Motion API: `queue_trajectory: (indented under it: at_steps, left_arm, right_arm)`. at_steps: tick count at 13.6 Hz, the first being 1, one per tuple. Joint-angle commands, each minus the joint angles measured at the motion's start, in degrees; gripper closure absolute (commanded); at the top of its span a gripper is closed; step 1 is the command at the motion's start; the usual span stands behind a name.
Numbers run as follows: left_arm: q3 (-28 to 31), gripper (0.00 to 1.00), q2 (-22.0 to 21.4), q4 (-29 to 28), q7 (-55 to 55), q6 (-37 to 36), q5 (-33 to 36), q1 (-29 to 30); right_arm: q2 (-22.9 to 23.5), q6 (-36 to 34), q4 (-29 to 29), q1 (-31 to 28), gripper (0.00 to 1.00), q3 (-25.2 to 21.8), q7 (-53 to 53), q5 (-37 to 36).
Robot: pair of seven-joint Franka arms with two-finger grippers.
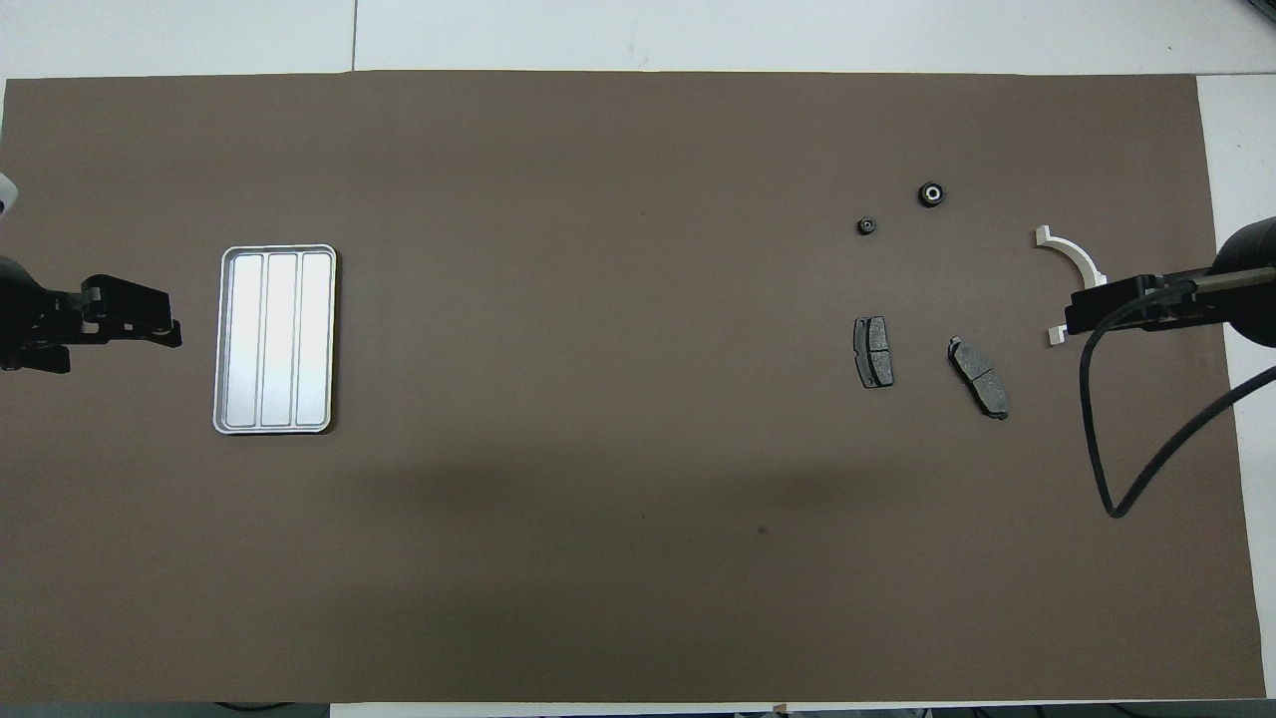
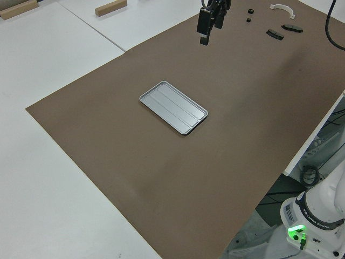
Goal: Pick bearing gear from pile to tray
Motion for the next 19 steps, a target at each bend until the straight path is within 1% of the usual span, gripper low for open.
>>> queue_trajectory:
  at_steps: [1,12,17,19]
  left_arm:
    - [-0.2,0.0,-0.8,-0.2,0.2,-1.0,-0.3,0.4]
    - [-0.2,0.0,-0.8,-0.2,0.2,-1.0,-0.3,0.4]
    - [-0.2,0.0,-0.8,-0.2,0.2,-1.0,-0.3,0.4]
    - [-0.2,0.0,-0.8,-0.2,0.2,-1.0,-0.3,0.4]
  right_arm:
    - [-0.3,0.9,-0.8,-0.5,0.0,-0.1,-1.1,0.5]
    - [-0.9,1.0,-0.7,-1.3,0.0,-0.1,-1.6,0.5]
    - [-0.6,1.4,-1.3,-0.6,0.0,-0.2,-1.4,-0.2]
    - [0.7,4.3,-2.6,-0.3,0.0,-0.1,-1.3,-0.9]
